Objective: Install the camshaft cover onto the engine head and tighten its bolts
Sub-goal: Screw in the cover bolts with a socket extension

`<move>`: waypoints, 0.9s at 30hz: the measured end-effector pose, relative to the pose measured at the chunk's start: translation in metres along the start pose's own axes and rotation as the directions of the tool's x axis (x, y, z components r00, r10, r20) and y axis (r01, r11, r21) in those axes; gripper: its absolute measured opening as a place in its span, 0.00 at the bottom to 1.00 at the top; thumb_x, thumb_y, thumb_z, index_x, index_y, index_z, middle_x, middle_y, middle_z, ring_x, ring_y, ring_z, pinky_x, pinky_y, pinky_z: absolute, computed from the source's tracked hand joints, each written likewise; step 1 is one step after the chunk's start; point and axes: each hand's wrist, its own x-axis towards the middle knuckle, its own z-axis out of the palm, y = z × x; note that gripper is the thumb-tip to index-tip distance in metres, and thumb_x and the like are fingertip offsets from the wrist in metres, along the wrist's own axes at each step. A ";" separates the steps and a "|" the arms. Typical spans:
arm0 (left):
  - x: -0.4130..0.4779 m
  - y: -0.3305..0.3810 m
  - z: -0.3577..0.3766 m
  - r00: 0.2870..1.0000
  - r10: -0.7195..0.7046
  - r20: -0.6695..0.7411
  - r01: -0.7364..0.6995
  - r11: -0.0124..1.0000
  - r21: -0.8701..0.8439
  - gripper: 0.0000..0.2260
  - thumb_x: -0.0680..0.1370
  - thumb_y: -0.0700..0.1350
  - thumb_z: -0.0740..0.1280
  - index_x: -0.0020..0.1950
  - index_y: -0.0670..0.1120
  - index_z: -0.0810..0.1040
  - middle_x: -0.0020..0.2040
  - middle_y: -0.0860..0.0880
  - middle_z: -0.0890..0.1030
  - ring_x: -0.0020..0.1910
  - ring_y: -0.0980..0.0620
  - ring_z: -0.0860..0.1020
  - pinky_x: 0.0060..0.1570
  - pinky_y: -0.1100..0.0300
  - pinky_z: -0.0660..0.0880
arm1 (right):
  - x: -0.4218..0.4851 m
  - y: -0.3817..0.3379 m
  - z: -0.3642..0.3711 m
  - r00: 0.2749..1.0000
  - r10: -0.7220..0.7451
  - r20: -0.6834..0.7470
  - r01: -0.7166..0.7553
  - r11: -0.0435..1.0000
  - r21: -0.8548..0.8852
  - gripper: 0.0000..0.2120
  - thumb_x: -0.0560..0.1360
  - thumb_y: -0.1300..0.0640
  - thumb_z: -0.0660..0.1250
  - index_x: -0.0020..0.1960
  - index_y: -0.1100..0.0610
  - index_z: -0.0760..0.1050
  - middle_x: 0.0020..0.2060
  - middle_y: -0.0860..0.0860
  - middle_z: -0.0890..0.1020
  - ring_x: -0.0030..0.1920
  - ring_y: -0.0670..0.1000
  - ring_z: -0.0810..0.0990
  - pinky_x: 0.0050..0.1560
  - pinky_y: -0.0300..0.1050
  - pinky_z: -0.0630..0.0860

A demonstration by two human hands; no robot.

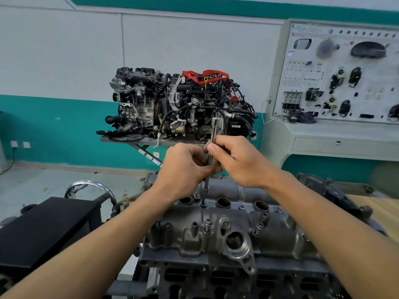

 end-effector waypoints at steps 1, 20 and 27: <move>0.000 0.000 0.001 1.000 -0.001 0.001 0.001 1.000 -0.008 0.14 0.67 0.48 0.82 0.32 0.43 0.79 0.29 0.46 0.82 0.28 0.47 0.79 0.36 0.45 0.80 | -0.001 0.001 -0.002 1.000 -0.002 -0.001 0.002 1.000 0.000 0.16 0.83 0.58 0.60 0.40 0.65 0.75 0.33 0.57 0.78 0.33 0.52 0.75 0.36 0.48 0.73; -0.007 0.001 0.002 1.000 0.014 -0.004 -0.014 1.000 -0.014 0.12 0.69 0.47 0.80 0.33 0.45 0.80 0.28 0.47 0.82 0.30 0.42 0.81 0.34 0.44 0.79 | -0.005 0.001 -0.004 0.999 0.010 0.040 -0.014 0.995 0.098 0.12 0.82 0.58 0.62 0.45 0.63 0.77 0.35 0.58 0.80 0.33 0.48 0.75 0.38 0.47 0.75; -0.004 -0.002 0.001 0.999 0.021 0.026 -0.019 0.998 -0.054 0.11 0.71 0.45 0.78 0.34 0.43 0.81 0.29 0.46 0.83 0.30 0.42 0.82 0.34 0.43 0.80 | -0.004 0.003 0.002 1.000 -0.007 -0.029 0.010 0.994 0.105 0.14 0.81 0.59 0.64 0.39 0.65 0.76 0.31 0.58 0.79 0.31 0.45 0.72 0.33 0.40 0.70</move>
